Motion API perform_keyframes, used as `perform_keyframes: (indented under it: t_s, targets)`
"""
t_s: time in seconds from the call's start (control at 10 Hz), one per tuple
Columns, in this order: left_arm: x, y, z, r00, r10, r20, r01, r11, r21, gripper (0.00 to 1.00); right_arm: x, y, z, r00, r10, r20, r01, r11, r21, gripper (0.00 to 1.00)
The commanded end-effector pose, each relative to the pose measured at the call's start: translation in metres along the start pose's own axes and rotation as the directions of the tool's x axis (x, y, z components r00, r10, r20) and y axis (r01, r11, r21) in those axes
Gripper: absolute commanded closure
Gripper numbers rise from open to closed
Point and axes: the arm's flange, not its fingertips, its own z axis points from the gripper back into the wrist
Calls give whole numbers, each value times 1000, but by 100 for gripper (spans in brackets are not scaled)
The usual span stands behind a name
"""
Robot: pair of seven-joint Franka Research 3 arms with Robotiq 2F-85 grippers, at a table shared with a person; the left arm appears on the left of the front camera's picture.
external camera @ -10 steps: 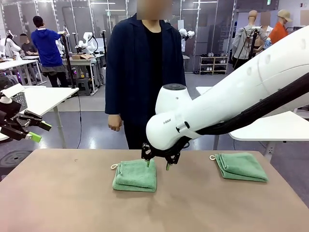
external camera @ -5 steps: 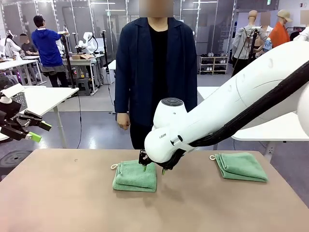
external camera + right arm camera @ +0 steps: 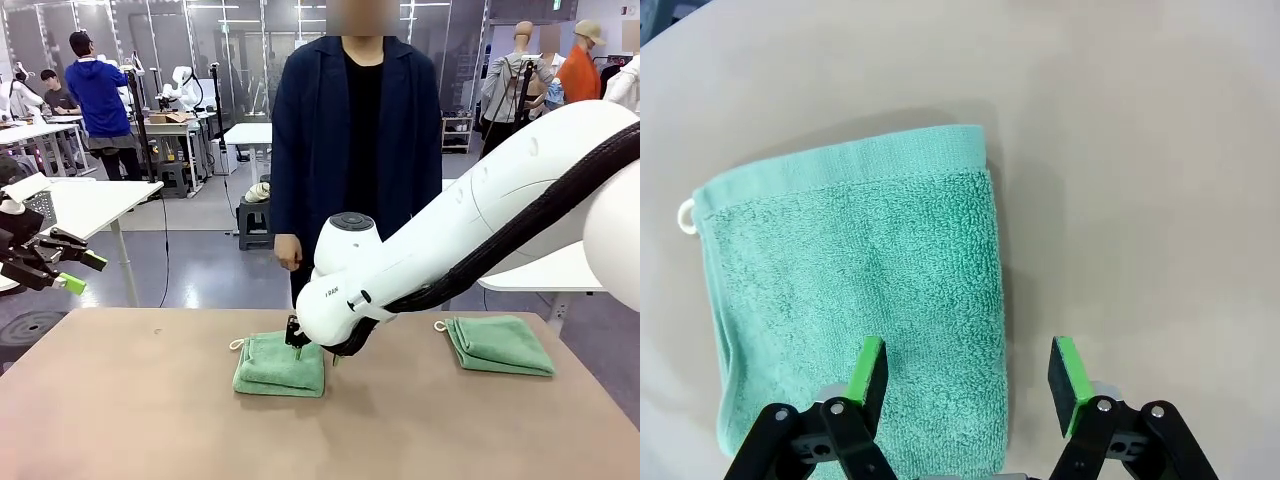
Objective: Fold the towels and place them in the basket.
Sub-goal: Stack the folded Towel with hook on the right side of the table.
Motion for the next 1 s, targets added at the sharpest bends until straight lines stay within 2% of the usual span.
perform_keyframes:
  t_s: [0.0, 0.1, 0.2, 0.3, 0.4, 0.5, 0.6, 0.7, 0.8, 0.9]
  targets:
    - [2, -2, 0, 1000, -2, 5, 2, 1000, 2, 11, 3, 3, -7, 1000, 16, 21, -15, 1000, -8, 19]
    - [2, -2, 0, 1000, -2, 5, 2, 1000, 2, 11, 4, 3, -8, 1000, 10, 17, -10, 1000, -10, 38]
    - [2, -2, 0, 1000, -2, 5, 2, 1000, 2, 11, 4, 3, -8, 1000, 12, 19, -12, 1000, -6, 38]
    - [2, -2, 0, 1000, -2, 5, 2, 1000, 2, 11, 4, 3, -7, 1000, 15, 24, -15, 1000, -5, 58]
    - [2, -2, 0, 1000, -2, 5, 2, 1000, 2, 11, 4, 2, -8, 1000, 17, 24, -17, 1000, -1, 43]
    - [2, -2, 0, 1000, -2, 5, 2, 1000, 2, 11, 3, 1, -9, 1000, 16, 21, -16, 1000, 0, 77]
    - [2, -2, 0, 1000, -2, 5, 2, 1000, 2, 11, 3, 0, -10, 1000, 18, 20, -18, 1000, 1, 62]
    - [2, -2, 0, 1000, -2, 5, 2, 1000, 2, 11, 2, -1, -11, 1000, 17, 18, -17, 1000, 2, 97]
    - [2, -2, 0, 1000, -2, 5, 2, 1000, 2, 11, 2, -2, -12, 1000, 17, 13, -17, 1000, 0, 82]
    - [2, -2, 0, 1000, -2, 5, 2, 1000, 2, 11, 2, -3, -12, 1000, 18, 10, -18, 1000, -5, 100]
